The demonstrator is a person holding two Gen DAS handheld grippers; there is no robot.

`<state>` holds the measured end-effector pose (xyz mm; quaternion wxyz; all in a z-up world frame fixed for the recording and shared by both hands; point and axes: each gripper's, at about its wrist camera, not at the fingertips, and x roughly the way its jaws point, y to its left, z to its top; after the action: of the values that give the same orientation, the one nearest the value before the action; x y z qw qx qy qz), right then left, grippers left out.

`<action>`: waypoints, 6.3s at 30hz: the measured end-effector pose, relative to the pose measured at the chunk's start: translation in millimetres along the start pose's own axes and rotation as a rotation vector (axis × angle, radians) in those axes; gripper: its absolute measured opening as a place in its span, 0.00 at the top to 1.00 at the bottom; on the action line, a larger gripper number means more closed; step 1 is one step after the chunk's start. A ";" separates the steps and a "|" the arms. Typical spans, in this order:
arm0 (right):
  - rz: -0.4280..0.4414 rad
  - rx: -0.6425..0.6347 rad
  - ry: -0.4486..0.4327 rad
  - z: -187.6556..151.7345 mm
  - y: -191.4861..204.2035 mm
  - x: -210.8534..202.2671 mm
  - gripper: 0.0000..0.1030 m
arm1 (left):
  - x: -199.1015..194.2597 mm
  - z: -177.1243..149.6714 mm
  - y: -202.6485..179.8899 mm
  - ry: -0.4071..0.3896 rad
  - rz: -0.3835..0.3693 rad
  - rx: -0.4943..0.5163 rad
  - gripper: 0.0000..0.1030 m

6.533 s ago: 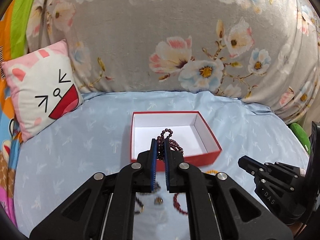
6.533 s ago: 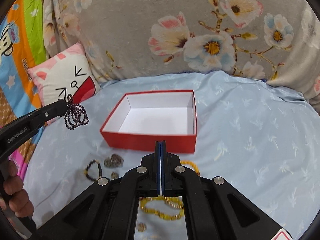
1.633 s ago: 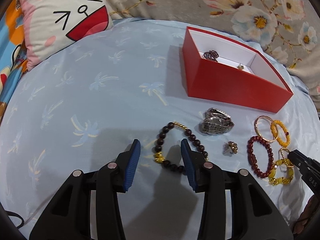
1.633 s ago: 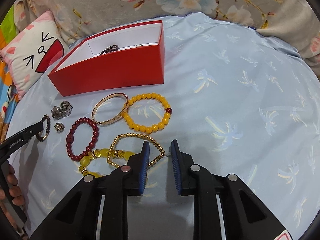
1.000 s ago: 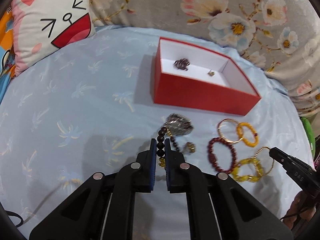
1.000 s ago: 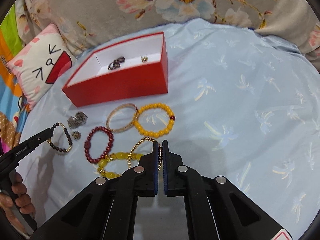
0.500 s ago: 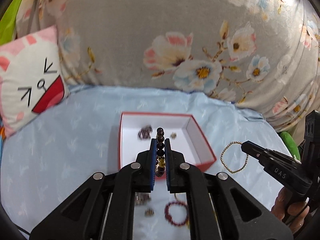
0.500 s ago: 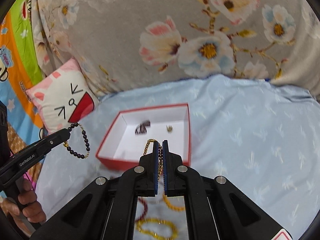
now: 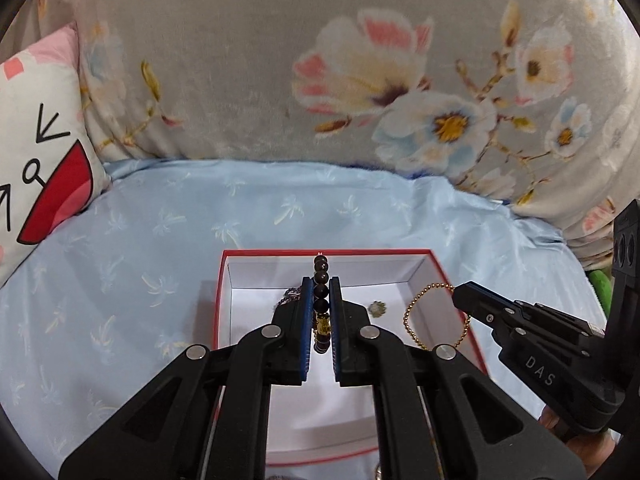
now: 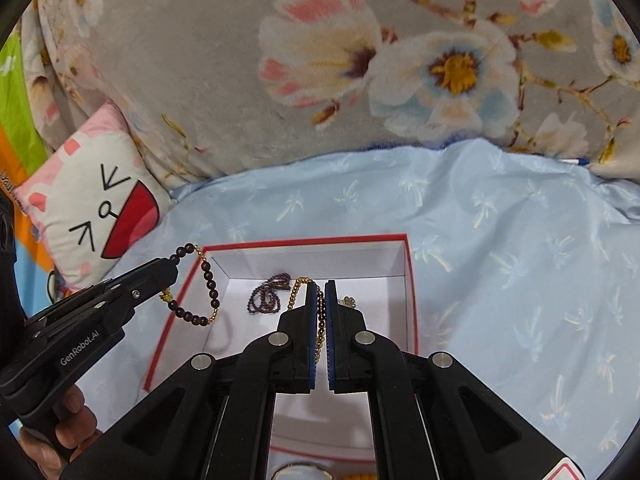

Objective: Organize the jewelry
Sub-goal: 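Carry both bracelets into the red box and open both grippers, then grasp the small gold ring with the left gripper while the right grasps the rose-gold bangle, then carry the ring and bangle into the red box and open both grippers, then grasp the silver watch with the left gripper while the right grasps the orange bead bracelet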

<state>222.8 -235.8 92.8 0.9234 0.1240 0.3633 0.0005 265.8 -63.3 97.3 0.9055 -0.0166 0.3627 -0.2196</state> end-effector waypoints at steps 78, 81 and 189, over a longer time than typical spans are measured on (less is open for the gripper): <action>-0.038 0.046 0.074 -194.0 -24.8 -119.9 0.70 | -52.2 -194.1 -3.1 0.143 0.114 -0.015 0.61; -0.032 0.046 0.082 -194.8 -22.4 -115.0 0.70 | -49.9 -193.2 -5.5 0.137 0.126 -0.007 0.62; -0.046 -0.016 0.006 -65.8 -8.5 -31.2 0.79 | -44.1 -57.4 28.2 -0.041 0.082 -0.092 0.61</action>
<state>154.9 -231.8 65.4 0.9230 0.1084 0.3688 -0.0177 210.2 -12.3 78.4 0.9193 -0.0476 0.3541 -0.1649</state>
